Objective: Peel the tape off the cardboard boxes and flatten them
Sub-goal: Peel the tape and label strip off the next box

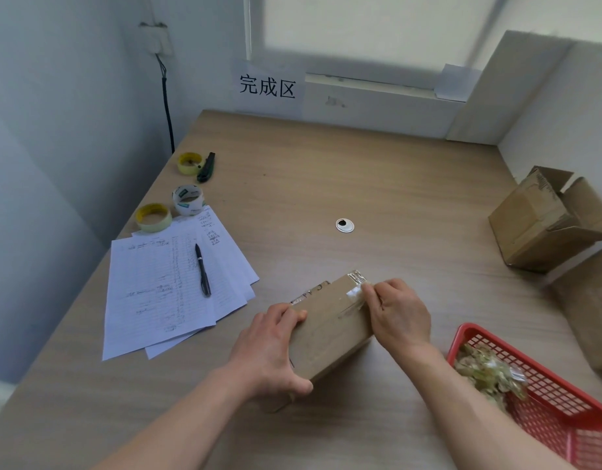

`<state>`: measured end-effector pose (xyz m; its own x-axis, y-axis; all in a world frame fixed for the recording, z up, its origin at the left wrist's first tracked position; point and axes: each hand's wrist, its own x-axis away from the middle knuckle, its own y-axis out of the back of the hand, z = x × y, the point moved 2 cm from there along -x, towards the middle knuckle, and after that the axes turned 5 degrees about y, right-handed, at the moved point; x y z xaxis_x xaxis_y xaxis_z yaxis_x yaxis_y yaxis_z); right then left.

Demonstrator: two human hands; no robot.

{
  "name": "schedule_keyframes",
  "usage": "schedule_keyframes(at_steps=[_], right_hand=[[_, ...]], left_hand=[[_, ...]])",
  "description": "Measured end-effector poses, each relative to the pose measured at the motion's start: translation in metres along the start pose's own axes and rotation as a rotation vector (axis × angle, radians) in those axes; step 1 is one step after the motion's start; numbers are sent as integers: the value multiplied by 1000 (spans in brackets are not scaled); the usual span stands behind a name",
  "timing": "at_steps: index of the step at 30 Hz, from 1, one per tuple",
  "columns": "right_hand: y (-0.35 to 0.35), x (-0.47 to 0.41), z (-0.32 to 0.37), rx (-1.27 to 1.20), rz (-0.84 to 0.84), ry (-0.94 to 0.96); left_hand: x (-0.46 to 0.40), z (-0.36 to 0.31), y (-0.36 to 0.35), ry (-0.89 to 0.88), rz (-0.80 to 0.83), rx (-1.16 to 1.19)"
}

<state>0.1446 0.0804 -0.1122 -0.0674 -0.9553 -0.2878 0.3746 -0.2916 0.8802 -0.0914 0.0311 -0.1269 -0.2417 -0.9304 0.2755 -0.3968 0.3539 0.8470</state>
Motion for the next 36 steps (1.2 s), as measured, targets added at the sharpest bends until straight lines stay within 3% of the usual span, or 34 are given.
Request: schedule_keyframes(at_steps=[5,7,10,12,16,21,23,26,28,32,36], right_hand=[[-8,-3,-4,128,217,-37],[-11,1,-5,-33,209,-104],[-8,7,-2,-422,4,-192],[-4,8,4,-421,-88,-77],[-8,14,6,-180,19,102],[-3,4,4,-54,-7,264],[1,-6,-5,-131,8,111],[1,-19,-27,-464,14,-318],[-5,-18,-32,-523,28,-448],[-11,-17,-35,-521,79,-518],[-4,-12,-25,-406,36,-381]], left_hand=[[5,3,2,6,3,0],[5,3,2,8,-4,5],[3,5,0,8,0,7],[2,5,0,12,-2,14],[1,4,0,14,8,4],[3,2,2,15,18,15],[5,3,3,9,12,21],[8,6,3,-4,1,31],[8,5,4,-10,0,28],[8,3,3,-15,4,35],[6,4,3,-13,13,29]])
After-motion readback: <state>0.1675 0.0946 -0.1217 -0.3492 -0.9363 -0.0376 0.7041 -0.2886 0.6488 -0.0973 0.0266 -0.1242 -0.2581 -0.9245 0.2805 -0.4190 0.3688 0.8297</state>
